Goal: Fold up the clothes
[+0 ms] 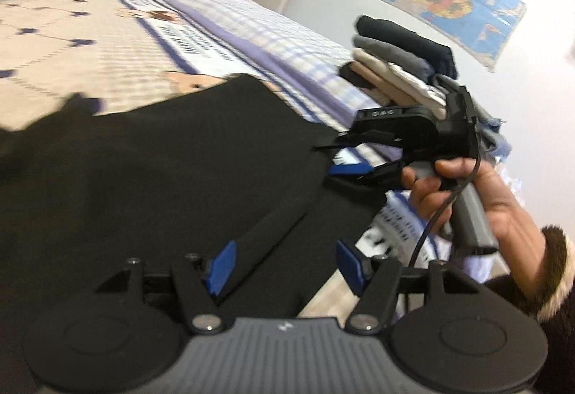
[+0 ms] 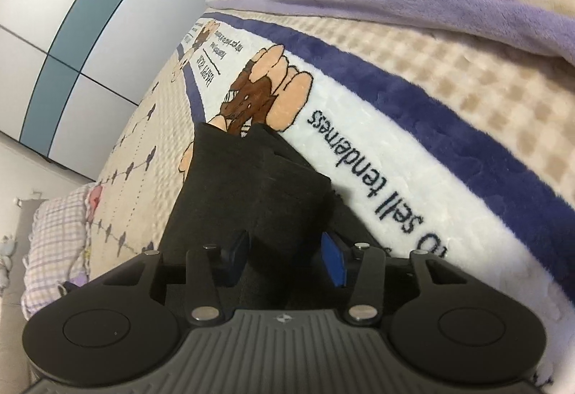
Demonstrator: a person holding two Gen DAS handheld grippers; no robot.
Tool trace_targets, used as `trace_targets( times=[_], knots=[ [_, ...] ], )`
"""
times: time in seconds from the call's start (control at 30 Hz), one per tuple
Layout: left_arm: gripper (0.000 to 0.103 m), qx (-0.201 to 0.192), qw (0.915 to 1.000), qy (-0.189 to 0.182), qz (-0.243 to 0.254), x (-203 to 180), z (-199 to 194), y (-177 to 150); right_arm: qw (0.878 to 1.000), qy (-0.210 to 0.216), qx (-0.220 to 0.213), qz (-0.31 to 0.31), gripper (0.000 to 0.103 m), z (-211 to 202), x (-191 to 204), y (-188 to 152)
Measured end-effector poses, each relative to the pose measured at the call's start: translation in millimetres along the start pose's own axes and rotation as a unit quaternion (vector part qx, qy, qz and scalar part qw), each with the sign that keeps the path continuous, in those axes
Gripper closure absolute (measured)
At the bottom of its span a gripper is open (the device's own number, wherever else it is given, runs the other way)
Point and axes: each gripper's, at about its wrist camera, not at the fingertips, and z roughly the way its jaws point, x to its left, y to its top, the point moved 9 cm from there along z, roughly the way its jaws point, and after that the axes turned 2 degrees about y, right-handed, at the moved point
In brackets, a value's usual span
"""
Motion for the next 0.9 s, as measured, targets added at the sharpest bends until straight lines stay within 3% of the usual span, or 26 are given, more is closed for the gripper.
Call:
trace_targets(
  times=[0.23, 0.4, 0.47, 0.53, 0.57, 0.6, 0.73, 0.83, 0.9],
  knots=[
    [0.038, -0.006, 0.9937, 0.087, -0.070, 41.1, -58.2, -21.5, 0.999, -0.026, -0.022, -0.030, 0.054, 1.8, 6.4, -0.1],
    [0.035, -0.022, 0.9782, 0.140, -0.152, 67.3, -100.5, -45.5, 0.998, -0.039, -0.037, -0.045, 0.054, 3.6, 9.0, 2.8],
    [0.035, -0.037, 0.9665, 0.160, -0.197, 81.0, -121.9, -56.5, 0.997, -0.044, -0.044, -0.047, 0.054, 4.2, 9.6, 4.6],
    [0.035, -0.063, 0.9517, 0.173, -0.246, 93.4, -145.9, -67.3, 0.995, -0.051, -0.050, -0.063, 0.062, 5.4, 12.7, 4.0],
    [0.035, -0.077, 0.9430, 0.180, -0.269, 99.7, -158.5, -72.2, 0.994, -0.054, -0.054, -0.073, 0.088, 5.9, 14.7, 3.3],
    [0.035, -0.088, 0.9346, 0.188, -0.289, 106.4, -171.0, -77.1, 0.994, -0.054, -0.058, -0.081, 0.094, 5.6, 17.1, 2.3],
    [0.035, -0.134, 0.9001, 0.249, -0.332, 136.8, -219.6, -90.0, 0.992, -0.031, -0.086, -0.082, 0.094, -7.4, 28.5, 4.7],
    [0.035, -0.158, 0.8711, 0.302, -0.354, 159.8, -244.1, -98.5, 0.991, -0.005, -0.108, -0.075, 0.094, -23.7, 39.8, 8.1],
    [0.037, -0.163, 0.8563, 0.321, -0.371, 173.1, -249.4, -104.3, 0.989, 0.011, -0.121, -0.080, 0.094, -36.2, 49.4, 8.4]
  ],
)
